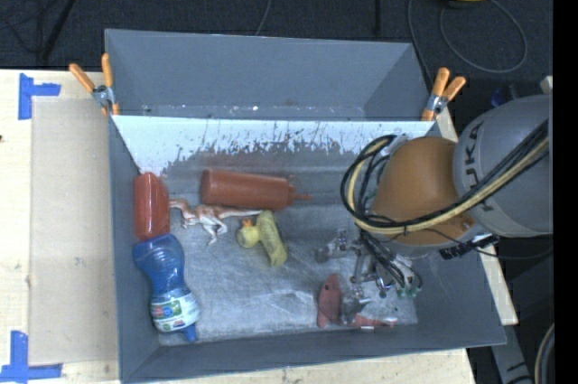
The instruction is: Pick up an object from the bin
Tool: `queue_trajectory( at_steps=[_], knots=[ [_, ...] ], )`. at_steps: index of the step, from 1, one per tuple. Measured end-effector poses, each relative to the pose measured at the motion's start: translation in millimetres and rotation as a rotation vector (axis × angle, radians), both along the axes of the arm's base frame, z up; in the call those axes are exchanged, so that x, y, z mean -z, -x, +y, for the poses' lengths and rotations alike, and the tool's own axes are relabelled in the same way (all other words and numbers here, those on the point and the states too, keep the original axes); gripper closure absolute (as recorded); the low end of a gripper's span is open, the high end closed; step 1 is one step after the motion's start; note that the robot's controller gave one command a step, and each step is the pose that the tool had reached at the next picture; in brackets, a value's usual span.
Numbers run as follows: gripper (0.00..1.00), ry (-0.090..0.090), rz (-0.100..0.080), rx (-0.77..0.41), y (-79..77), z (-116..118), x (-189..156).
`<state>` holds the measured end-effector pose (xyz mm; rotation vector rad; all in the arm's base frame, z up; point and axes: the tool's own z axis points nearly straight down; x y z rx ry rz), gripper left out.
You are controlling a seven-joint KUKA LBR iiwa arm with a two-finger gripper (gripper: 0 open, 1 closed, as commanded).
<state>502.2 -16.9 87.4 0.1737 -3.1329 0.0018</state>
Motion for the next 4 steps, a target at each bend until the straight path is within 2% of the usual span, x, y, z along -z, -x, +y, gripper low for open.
queue_trajectory(
  at_steps=[1,2,3,4],
  knots=[
    [1.00,-0.008,0.001,-0.176,-35.4,-8.5,13.3],
    [1.00,-0.007,0.001,-0.176,-35.4,-8.5,13.3],
    [1.00,-0.006,-0.001,-0.157,-59.5,-25.4,10.6],
    [1.00,-0.003,0.003,-0.154,-60.9,-28.4,-38.1]
  ],
)
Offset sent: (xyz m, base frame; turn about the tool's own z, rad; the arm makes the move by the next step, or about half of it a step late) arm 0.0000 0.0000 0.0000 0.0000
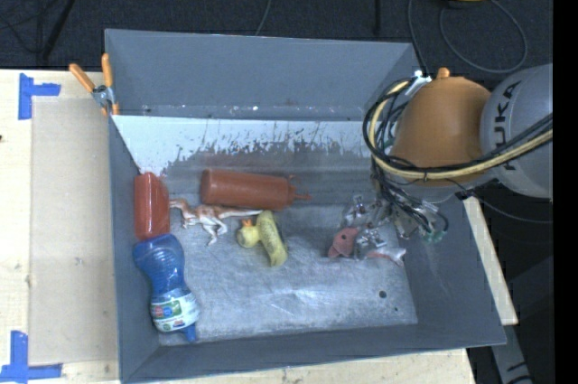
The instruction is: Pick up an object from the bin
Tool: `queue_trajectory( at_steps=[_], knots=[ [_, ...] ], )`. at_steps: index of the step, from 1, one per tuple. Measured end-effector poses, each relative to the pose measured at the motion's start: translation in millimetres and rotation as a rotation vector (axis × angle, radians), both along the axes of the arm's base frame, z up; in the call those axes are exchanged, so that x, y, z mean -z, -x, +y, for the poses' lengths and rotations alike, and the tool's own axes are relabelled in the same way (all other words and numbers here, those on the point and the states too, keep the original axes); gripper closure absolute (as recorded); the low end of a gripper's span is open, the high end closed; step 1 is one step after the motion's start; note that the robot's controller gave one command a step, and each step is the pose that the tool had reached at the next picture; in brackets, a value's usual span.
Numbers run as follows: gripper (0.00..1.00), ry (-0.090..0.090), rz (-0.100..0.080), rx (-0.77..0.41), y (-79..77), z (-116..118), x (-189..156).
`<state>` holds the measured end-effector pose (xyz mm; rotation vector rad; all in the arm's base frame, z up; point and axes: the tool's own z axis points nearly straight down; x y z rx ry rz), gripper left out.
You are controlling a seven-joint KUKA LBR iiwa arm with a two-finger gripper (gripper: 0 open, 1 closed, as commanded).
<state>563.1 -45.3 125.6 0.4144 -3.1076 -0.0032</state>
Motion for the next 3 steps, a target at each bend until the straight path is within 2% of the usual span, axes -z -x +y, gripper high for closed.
queue_trajectory(
  at_steps=[1,2,3],
  knots=[
    [1.00,0.000,-0.003,0.004,0.0,-4.8,-61.6],
    [1.00,0.000,-0.007,-0.024,20.7,25.4,-122.0],
    [1.00,0.000,-0.007,-0.024,20.7,25.4,-122.0]
  ],
)
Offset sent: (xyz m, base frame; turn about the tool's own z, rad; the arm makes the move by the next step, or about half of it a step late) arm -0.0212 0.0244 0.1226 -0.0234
